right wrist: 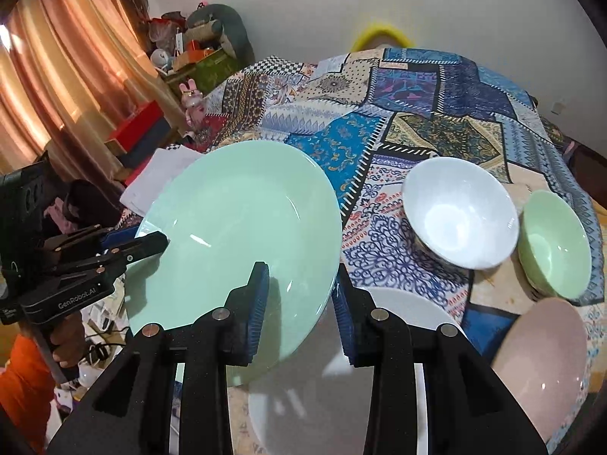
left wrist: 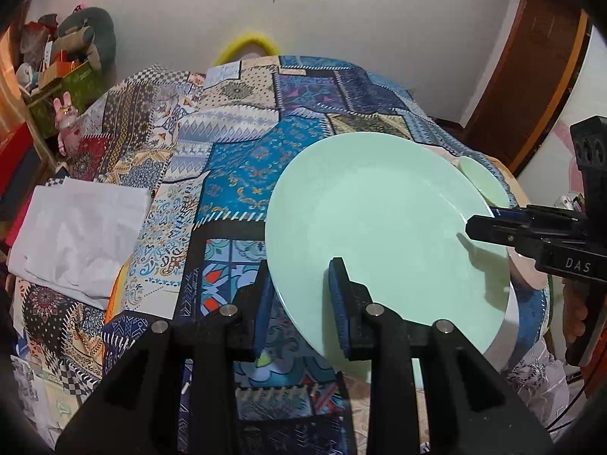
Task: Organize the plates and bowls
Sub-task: 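Carry the pale green plate over the white plate and lower it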
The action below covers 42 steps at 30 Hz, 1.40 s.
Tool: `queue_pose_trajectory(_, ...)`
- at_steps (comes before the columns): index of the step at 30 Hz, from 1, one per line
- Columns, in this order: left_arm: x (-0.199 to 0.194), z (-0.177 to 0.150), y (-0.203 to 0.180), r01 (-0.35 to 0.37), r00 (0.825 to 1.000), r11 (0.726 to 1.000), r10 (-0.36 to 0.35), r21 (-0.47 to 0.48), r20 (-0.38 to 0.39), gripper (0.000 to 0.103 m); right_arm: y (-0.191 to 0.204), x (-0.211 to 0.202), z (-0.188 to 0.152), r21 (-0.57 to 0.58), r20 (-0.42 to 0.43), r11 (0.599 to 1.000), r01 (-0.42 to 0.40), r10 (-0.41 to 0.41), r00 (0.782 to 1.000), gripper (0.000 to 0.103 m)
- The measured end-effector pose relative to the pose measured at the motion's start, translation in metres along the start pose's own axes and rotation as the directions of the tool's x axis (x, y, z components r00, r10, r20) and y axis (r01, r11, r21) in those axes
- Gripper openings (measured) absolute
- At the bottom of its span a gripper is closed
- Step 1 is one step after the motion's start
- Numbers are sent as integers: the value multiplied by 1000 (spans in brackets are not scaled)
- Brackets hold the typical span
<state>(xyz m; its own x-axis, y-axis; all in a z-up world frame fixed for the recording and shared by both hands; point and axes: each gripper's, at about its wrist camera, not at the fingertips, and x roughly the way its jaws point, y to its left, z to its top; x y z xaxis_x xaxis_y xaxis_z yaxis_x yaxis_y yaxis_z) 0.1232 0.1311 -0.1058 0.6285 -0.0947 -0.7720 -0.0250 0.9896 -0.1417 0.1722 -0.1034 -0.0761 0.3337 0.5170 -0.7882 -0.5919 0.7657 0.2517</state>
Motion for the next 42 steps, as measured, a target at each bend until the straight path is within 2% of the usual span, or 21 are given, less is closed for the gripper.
queue_pose_trajectory(7, -11, -5, -25, 14, 1000, 1000, -14, 25, 0, 28, -12, -22, -16, 25, 26, 1000, -7, 7, 1000, 31)
queue_pose_trajectory(21, -5, -17, -75, 75, 996, 994, -71, 84, -46, 28, -41, -49, -55, 101, 29, 995, 24, -27, 999, 31)
queue_pose_trajectory(42, 38, -46, -96, 112, 981, 990, -96, 90, -165, 28, -65, -39, -101, 196, 0, 980, 20, -20, 1000, 31)
